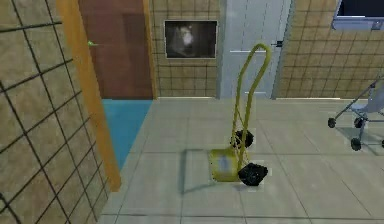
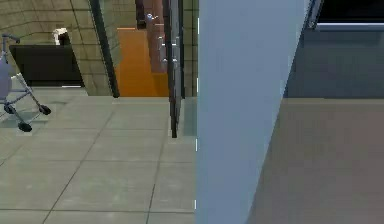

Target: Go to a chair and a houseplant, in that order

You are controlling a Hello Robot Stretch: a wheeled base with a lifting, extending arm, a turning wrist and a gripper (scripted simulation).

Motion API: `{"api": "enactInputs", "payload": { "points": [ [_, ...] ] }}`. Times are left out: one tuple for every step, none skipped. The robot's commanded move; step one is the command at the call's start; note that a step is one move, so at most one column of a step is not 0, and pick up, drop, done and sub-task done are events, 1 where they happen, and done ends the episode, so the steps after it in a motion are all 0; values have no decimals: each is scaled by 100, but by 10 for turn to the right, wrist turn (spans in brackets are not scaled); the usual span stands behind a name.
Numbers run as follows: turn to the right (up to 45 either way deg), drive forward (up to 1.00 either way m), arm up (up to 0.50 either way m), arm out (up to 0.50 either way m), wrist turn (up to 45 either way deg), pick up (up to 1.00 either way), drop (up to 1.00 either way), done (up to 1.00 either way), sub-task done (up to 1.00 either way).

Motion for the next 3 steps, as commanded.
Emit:
{"api": "enactInputs", "payload": {
  "points": [
    [420, 0, 0, 0, 0, 0, 0, 0, 0],
    [0, 30, 0, 0, 0, 0, 0, 0, 0],
    [420, 0, 0, 0, 0, 0, 0, 0, 0]
  ]
}}
